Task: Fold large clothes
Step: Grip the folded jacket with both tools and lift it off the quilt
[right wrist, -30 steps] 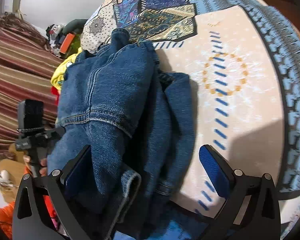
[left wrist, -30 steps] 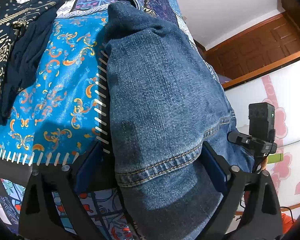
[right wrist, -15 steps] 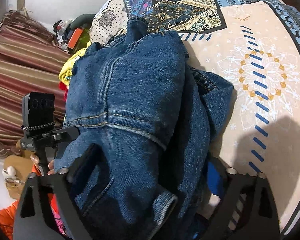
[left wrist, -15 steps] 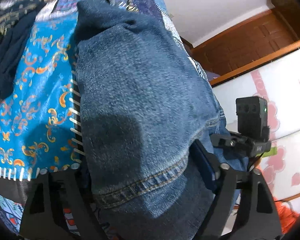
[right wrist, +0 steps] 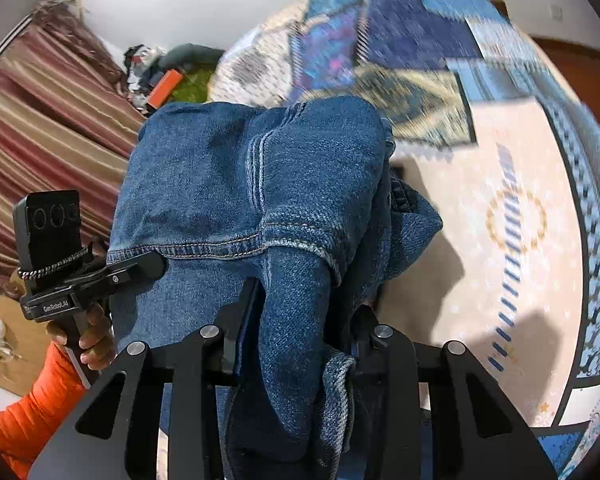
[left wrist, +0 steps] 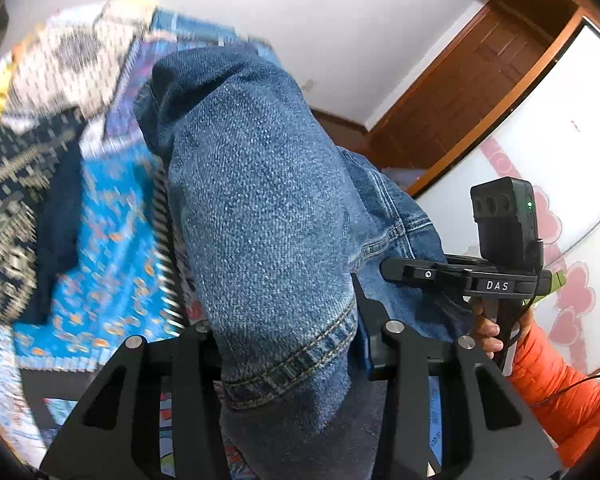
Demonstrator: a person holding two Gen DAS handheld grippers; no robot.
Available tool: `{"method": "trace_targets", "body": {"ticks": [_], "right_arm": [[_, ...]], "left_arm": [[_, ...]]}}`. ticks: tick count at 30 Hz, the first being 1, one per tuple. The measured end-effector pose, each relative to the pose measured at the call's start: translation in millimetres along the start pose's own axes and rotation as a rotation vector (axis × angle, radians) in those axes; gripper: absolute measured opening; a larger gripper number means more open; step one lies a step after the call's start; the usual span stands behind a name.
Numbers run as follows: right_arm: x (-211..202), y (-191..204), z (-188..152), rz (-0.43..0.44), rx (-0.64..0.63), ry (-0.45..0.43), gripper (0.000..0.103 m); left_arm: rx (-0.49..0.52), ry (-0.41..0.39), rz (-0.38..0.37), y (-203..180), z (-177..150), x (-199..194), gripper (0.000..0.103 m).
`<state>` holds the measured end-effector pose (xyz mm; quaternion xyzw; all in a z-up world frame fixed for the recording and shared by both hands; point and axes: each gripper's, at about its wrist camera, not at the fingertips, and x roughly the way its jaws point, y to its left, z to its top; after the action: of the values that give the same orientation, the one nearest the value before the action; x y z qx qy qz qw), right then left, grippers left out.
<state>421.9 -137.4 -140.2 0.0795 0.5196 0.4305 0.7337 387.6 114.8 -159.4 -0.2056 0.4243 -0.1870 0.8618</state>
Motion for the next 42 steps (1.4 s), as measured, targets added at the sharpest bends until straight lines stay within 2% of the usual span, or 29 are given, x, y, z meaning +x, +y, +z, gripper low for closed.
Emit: {"method": "trace_targets", "body": {"ticks": [6,11,17,22,28,37,40,42], "right_arm": [[-14.3,61.8,24.8,0.011,-0.089,-0.096,0.032],[-5.9,109.0,42.5,0.033,-0.152,-0.142,0.032],[26.0,150.1,72.2,0.068,-0.184,-0.160,0.032],[66.4,167.3,90.9,0.085,-0.183,-0.153,0.032],[129.6,171.3,104.8,0.078,-0.151,-0.119,0.032],[225.9,145.2,106.6,0.025,-0.038,-0.030,0.032],[246.7,138.1,104.6,-0.002,-0.037,-0.001,0.031],[252.3,136.5,103.4,-0.011,-0.054,-0.002,0.032]], "left_arm": [[0.026,-0.117,0.021,-1.4,20.3,-65.1,0.042],[0.050,-0.204,0.059,13.6,35.1,-127.1,0.042],[0.058,-0.260,0.114,42.5,47.1,-175.3,0.042],[0.034,-0.275,0.143,89.2,57.1,-192.5,0.042],[-0.028,-0.247,0.147,155.5,62.6,-181.0,0.042],[-0.167,-0.124,0.148,262.3,65.5,-119.0,0.042],[-0.184,-0.084,0.169,286.7,59.9,-97.5,0.043],[-0.204,-0.085,0.157,297.9,55.2,-92.0,0.046]]}}
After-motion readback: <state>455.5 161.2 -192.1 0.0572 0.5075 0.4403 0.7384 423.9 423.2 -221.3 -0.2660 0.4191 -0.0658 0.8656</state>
